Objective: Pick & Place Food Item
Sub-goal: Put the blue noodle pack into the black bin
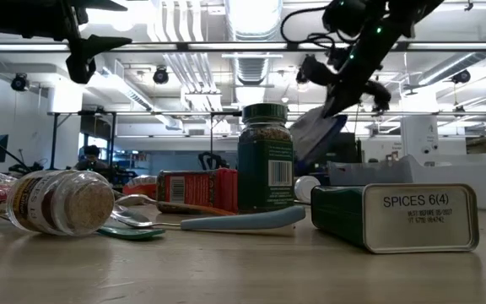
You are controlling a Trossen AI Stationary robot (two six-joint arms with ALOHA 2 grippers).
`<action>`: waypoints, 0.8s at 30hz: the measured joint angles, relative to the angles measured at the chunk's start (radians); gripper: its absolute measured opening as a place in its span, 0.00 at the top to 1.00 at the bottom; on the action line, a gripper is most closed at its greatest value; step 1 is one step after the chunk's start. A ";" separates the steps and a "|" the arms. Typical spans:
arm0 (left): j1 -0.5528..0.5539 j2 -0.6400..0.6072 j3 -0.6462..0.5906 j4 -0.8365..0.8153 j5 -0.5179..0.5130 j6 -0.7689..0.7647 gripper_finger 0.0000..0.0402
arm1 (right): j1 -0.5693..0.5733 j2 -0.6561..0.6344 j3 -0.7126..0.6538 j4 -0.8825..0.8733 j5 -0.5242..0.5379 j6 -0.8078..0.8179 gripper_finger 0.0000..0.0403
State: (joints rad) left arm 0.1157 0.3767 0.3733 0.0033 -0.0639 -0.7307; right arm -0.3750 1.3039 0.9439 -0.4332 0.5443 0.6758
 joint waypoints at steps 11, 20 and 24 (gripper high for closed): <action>0.000 0.000 0.000 0.000 -0.022 -0.003 0.45 | -0.010 -0.009 0.228 -0.369 0.075 -0.435 0.97; 0.000 0.000 0.000 -0.001 -0.026 -0.003 0.45 | -0.080 0.001 0.318 -0.532 0.119 -0.578 0.97; 0.000 0.000 0.000 -0.003 -0.026 -0.003 0.45 | -0.113 0.001 0.322 -0.580 0.146 -0.646 0.97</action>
State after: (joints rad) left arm 0.1154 0.3771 0.3731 -0.0002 -0.0898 -0.7341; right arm -0.4882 1.3045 1.2654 -1.0136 0.6902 0.0295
